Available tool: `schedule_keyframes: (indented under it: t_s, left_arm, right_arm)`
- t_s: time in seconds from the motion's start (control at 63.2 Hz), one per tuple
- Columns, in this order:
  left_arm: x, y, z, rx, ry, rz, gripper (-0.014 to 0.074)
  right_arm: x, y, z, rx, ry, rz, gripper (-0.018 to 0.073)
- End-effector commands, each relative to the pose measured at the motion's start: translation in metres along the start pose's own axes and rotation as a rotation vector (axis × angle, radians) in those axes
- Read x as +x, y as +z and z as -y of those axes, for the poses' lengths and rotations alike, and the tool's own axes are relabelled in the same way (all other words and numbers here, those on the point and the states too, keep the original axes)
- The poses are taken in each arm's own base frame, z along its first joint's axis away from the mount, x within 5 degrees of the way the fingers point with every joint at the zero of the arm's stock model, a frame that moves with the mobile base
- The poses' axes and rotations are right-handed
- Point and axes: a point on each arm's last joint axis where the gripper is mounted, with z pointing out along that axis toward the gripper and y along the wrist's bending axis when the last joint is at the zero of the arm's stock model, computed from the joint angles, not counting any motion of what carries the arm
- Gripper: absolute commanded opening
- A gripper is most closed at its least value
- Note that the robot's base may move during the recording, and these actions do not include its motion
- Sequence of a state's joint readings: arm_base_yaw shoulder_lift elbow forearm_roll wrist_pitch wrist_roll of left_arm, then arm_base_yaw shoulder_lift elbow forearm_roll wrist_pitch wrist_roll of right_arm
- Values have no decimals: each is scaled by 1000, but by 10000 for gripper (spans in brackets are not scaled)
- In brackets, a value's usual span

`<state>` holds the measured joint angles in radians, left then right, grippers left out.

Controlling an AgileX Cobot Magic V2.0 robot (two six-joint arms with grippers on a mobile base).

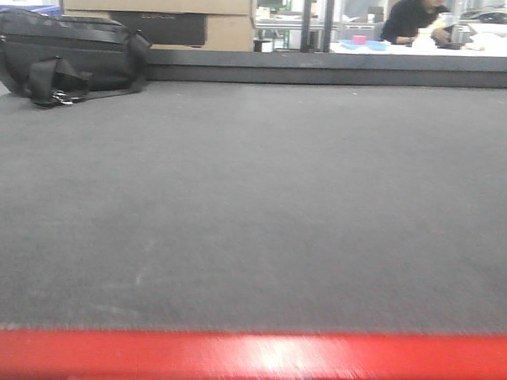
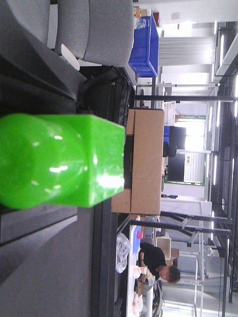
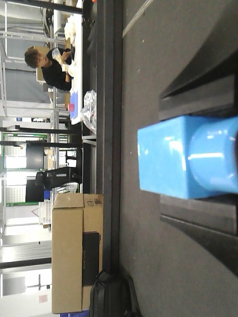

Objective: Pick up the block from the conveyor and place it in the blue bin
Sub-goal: 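Drive away from the conveyor holding both blocks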

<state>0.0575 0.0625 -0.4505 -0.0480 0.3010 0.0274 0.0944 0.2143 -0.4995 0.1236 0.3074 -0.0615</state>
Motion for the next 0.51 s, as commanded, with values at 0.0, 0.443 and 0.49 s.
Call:
schedule_keyframes:
  t_s: [0.0, 0.443, 0.49]
  left_arm:
    - [-1, -1, 0, 2, -8, 19, -111]
    - [-1, -1, 0, 2, -8, 19, -111]
    - [-1, -1, 0, 2, -8, 19, -111]
  right_arm:
    - [-5, -2, 0, 3, -14, 34, -162]
    - [-5, -2, 0, 3, -14, 34, -162]
    - [-5, -2, 0, 3, -14, 34, -162]
